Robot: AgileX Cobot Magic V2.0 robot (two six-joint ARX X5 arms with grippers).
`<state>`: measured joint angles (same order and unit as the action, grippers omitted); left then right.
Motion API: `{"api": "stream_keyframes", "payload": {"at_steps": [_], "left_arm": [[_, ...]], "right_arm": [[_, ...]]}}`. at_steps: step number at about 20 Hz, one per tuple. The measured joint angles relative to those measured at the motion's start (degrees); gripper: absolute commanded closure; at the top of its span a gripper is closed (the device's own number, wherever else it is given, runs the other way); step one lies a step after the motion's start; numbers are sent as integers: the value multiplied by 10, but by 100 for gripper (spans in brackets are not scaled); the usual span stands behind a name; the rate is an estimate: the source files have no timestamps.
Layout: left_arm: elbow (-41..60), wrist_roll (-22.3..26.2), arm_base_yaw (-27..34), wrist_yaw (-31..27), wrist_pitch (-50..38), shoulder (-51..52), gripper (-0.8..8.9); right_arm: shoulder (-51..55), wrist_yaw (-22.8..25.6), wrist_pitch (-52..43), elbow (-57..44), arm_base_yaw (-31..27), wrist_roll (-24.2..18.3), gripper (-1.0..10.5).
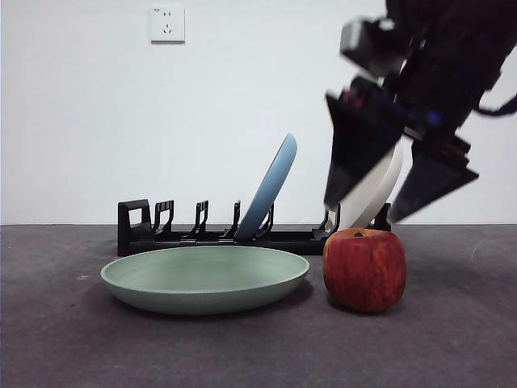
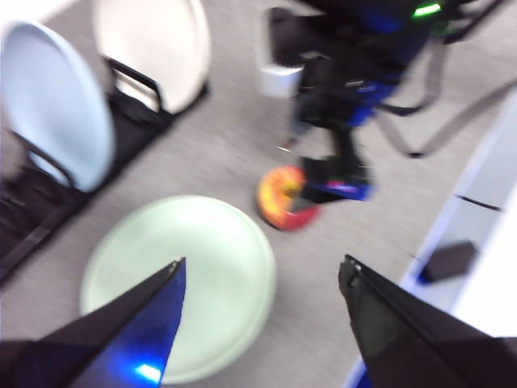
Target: Take the green plate from the plate rack,put the plate on the table,take the apple from the table,put the apple in the plate
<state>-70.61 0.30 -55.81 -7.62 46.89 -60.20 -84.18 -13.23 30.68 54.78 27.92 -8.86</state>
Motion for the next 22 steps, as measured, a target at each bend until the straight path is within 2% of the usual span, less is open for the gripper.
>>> {"api": "stream_keyframes", "payload": {"at_steps": [9,11,15,16,21,22], "left_arm": [[0,-30,0,36,49,1,491],[0,-32,0,36,56,1,491],[0,-39,0,36,56,1,491],[0,-40,0,36,56,1,491],[0,-44,0,36,56,1,491],[0,-44,0,36,56,1,491]], "right_arm": [[-76,13,-18,0,16,-10,363],[-77,13,-18,0,17,-10,459],[-89,14,-17,0,17,-9,480],[-89,14,-17,0,17,-7,521],[-89,15,-16,1,17,3,968],[-89,15,-16,1,17,5,958]]}}
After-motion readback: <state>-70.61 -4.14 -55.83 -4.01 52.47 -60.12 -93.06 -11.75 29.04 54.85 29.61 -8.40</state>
